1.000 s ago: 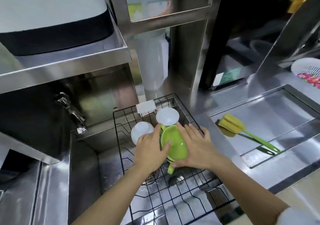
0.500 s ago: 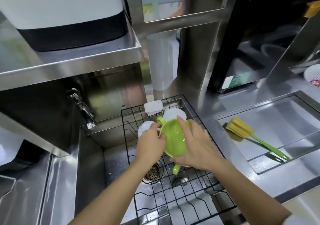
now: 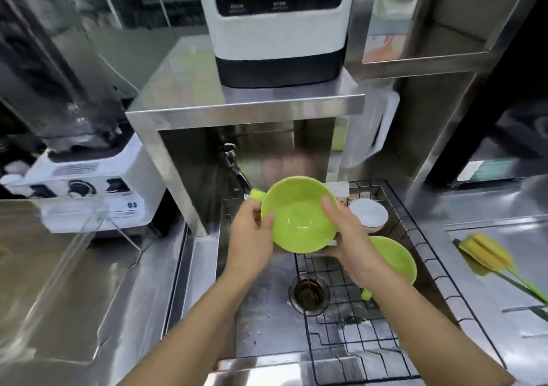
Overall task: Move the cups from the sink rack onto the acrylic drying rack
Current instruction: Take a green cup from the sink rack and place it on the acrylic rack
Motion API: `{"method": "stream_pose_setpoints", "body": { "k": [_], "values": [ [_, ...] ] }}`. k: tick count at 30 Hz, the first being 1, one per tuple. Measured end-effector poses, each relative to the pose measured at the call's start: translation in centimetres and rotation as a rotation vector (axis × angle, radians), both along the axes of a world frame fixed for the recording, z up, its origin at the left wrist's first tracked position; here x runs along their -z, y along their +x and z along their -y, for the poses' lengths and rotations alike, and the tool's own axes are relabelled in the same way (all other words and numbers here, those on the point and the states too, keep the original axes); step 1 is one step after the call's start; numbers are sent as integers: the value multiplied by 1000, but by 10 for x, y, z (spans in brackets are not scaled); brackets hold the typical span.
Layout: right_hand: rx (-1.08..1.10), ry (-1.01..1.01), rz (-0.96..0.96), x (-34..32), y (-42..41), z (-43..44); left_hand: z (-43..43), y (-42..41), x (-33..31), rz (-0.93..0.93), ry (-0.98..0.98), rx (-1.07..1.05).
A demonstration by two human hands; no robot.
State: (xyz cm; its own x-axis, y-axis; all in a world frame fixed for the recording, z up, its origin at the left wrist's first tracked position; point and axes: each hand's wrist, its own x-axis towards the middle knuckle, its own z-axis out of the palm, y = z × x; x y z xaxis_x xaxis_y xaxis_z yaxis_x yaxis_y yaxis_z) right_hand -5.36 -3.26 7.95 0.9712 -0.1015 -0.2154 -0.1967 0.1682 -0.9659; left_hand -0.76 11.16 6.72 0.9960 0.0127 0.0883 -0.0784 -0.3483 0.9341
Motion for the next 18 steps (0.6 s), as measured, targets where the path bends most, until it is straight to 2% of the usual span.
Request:
{"method": "stream_pose_setpoints", "body": {
  "k": [2,6,9,14,18],
  "values": [
    [-56,243,-107,-12,1,-19,-24,-4,-12,27,-74,-21],
    [-165,329,-153,-42,3,-65,-75,-11,-32,17,-182,-50],
    [-272,263,-96,-55,2,-105,-114,-18,-46,-22,-268,-34],
    [-243,107,58,-63,3,-172,-181,-29,-82,-158,-416,83],
    [-165,-63,234,-76,11,-232,-236,-28,-98,-145,-381,-35]
  ]
}}
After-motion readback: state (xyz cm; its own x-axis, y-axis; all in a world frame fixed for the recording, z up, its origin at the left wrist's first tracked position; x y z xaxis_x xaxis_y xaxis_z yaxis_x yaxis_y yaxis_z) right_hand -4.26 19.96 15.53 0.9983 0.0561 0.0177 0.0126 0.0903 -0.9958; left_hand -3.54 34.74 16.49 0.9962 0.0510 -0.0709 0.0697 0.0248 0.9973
